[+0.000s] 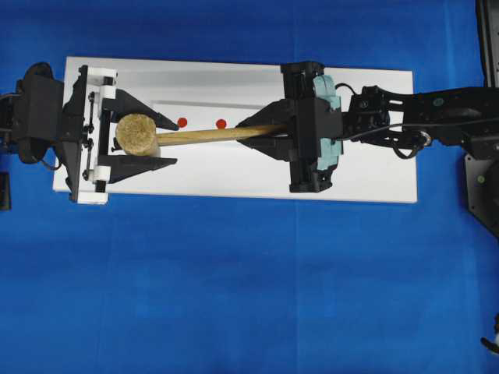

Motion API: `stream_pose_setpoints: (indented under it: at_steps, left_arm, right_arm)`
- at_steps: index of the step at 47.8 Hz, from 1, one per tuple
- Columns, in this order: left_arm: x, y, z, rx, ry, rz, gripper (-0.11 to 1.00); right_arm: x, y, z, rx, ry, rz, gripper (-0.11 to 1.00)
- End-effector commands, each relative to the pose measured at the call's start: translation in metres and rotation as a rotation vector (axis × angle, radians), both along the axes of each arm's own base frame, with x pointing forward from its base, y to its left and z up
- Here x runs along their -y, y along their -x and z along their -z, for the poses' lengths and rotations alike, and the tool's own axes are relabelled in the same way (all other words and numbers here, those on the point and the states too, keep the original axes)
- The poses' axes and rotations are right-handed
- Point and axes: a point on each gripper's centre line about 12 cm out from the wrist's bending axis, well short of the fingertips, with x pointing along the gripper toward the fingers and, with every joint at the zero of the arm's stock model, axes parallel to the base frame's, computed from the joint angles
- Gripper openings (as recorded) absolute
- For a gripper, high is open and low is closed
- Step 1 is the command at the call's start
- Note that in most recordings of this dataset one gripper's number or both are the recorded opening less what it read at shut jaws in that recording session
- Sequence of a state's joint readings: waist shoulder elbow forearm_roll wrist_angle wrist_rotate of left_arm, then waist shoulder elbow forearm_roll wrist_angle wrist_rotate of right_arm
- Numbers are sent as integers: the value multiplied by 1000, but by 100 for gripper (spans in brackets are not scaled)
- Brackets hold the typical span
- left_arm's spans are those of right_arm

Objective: Hit the mark with a hammer.

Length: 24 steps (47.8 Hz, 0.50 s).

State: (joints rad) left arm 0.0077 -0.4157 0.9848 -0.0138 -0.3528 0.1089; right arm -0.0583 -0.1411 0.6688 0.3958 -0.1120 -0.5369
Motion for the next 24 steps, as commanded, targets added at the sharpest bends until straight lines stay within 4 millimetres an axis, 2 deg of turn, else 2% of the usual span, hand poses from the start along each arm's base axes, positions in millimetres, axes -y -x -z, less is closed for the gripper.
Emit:
stream_pose_setpoints:
  at_steps: [1,14,16,20,24]
  left_arm:
    - [1,-5,-14,46,5,3,44]
    - [1,-4,-13,46,5,1,44]
    - [1,-4,-13,46,5,1,52]
    - [0,-3,-14,49,5,-2,77]
    - [-2,-3,-14,49,5,-6,91]
  right_arm:
    - [3,-4,-14,43,-6,13,2]
    - [3,-4,-14,44,-30,23,2]
    - [3,-4,-14,45,-38,27,2]
    - [2,-4,-14,46,-50,30,2]
    - [1,-3,-13,38,-62,29,2]
